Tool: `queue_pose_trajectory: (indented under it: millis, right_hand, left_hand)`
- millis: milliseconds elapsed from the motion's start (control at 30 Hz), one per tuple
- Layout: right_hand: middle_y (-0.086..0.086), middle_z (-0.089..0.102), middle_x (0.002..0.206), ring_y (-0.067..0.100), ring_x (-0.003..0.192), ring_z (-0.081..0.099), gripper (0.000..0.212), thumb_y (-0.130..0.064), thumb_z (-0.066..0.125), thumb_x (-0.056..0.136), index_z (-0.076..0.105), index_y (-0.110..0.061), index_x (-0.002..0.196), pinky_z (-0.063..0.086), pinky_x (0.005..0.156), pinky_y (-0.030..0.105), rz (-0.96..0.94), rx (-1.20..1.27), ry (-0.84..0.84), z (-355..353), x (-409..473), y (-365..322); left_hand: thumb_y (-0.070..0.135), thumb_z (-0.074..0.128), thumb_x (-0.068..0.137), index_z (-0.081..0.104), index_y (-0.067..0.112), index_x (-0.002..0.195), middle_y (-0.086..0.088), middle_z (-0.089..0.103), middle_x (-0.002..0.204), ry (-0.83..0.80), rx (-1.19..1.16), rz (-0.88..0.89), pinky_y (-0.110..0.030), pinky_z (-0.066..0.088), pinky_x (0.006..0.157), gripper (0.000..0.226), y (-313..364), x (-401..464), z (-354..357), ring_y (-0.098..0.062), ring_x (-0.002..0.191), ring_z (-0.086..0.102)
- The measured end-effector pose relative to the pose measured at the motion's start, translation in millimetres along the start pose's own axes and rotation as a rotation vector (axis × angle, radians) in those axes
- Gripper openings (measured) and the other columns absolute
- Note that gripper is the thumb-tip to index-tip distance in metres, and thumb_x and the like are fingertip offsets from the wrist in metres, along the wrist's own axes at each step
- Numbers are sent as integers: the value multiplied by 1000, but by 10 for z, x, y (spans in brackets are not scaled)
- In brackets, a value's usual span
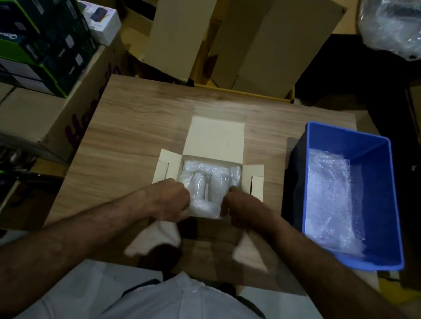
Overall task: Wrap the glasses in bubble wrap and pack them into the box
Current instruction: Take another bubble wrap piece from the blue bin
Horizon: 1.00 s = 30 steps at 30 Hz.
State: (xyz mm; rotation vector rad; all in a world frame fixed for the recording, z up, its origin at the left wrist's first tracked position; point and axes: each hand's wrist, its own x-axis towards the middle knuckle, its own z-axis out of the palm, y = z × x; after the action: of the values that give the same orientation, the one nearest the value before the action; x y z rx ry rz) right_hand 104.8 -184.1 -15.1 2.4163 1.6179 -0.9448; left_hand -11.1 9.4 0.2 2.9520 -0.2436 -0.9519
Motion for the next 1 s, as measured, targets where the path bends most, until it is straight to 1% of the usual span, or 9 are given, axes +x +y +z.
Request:
queue_pose_trajectory:
  millis: [133,267,400,467,567,700,800,900,1000]
  right_hand:
    - [8,68,107,26,95,68,16,-8,63,91,75,-13,101,57,82,40,-9,-124,118,36,11,-48]
    - [11,69,93,28,82,68,10,-5,62,91,72,-8,90,56,72,39,-75,-178,198,84,58,-25]
    - [7,65,78,23,71,62,11,-7,66,89,70,-9,79,52,66,37,-125,-235,210,157,50,-24]
    - [7,67,76,23,71,63,11,-6,66,86,71,-10,78,55,69,39,-151,-270,207,198,52,5]
    - [4,66,63,21,58,65,17,0,78,72,70,-14,67,56,56,33,-114,-209,223,243,66,58]
    - [5,68,94,21,82,68,18,-5,74,83,66,-14,96,54,72,29,14,-15,269,166,41,36]
    - [9,57,122,28,95,65,56,-14,85,73,55,-14,119,56,75,39,203,178,370,69,18,7]
    - [12,42,142,32,105,64,94,-23,96,60,43,-13,138,58,80,40,309,250,340,-10,84,-24]
    - [21,23,159,36,119,60,115,-24,96,62,26,-12,153,56,92,42,337,174,233,4,156,-93]
  left_hand:
    - [15,57,93,70,23,110,1,72,111,-101,178,34,-37,41,102,23,52,106,-147,-23,104,67]
    - [5,53,93,70,17,105,-3,72,112,-169,282,8,-38,37,106,24,143,173,-192,-24,107,66]
    - [3,45,98,69,13,103,-6,73,110,-95,428,42,-37,39,98,27,216,155,-81,-27,102,69]
    - [2,46,97,70,12,104,-7,74,110,-115,407,49,-35,43,86,27,207,146,-16,-28,101,70]
    - [8,50,97,72,12,109,-7,73,112,-147,310,51,-34,51,78,25,170,139,12,-29,103,70]
    - [28,53,92,65,20,91,-2,62,86,26,-141,-6,-30,40,65,14,-4,-17,52,-24,84,62]
    - [32,74,84,60,26,88,7,61,88,294,-334,-28,-29,41,65,16,-150,-77,49,-16,82,59]
    - [27,90,70,58,22,125,5,56,123,366,-502,-118,-25,45,83,64,-222,38,-92,-15,109,56]
    - [19,97,58,33,17,154,-3,40,151,170,-472,-180,-26,41,101,115,-236,251,-237,-21,134,44]
